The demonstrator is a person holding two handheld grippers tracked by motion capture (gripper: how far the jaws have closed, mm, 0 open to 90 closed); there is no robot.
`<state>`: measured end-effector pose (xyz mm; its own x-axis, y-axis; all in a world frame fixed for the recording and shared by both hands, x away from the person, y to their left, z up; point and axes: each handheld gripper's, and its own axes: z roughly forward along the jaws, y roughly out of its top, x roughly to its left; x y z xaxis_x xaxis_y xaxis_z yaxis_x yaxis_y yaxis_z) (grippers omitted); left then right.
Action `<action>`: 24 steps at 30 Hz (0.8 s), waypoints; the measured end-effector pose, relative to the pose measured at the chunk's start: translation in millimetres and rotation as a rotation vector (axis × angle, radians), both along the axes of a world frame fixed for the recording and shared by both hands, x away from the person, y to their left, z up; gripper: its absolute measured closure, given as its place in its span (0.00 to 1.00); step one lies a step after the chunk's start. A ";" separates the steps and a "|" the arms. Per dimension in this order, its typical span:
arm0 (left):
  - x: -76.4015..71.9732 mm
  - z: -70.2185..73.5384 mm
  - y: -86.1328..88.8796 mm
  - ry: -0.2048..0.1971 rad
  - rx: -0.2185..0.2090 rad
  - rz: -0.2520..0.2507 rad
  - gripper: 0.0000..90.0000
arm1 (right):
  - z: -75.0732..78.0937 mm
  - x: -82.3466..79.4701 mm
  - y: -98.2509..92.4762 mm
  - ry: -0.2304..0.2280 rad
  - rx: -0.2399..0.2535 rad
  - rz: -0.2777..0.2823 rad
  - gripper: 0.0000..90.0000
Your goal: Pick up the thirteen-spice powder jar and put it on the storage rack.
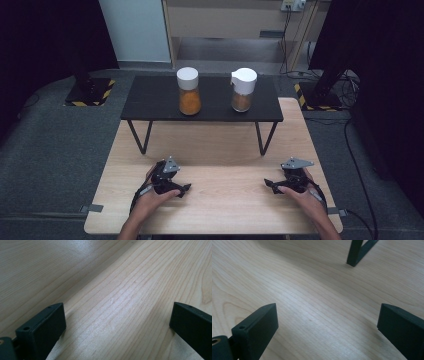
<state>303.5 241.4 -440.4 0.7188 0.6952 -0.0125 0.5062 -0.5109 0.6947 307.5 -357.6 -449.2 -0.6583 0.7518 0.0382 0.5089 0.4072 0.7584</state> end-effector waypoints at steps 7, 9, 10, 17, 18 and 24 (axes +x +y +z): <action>0.0 0.0 0.0 0.000 0.000 0.000 0.00 | -2.5 2.1 -2.0 -0.001 0.004 -0.050 0.04; 0.0 0.0 0.0 0.000 0.000 0.000 0.00 | -1.9 2.9 -0.8 0.002 -0.003 -0.060 0.04; 0.0 0.0 0.0 0.000 0.000 0.000 0.00 | -1.7 3.5 -0.5 0.002 -0.006 -0.061 0.04; 0.0 0.0 0.0 0.000 0.000 0.000 0.00 | 2.5 10.0 8.4 0.038 -0.056 -0.060 0.04; 0.0 0.0 0.0 0.000 0.000 0.000 0.00 | 2.5 10.6 8.6 0.040 -0.055 -0.061 0.03; 0.0 0.0 0.0 0.000 0.000 0.000 0.00 | 2.7 11.7 9.1 0.044 -0.057 -0.062 0.02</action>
<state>303.5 241.4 -440.5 0.7189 0.6950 -0.0124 0.5060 -0.5110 0.6948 319.1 -348.4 -446.5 -0.6089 0.7929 0.0213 0.5666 0.4159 0.7113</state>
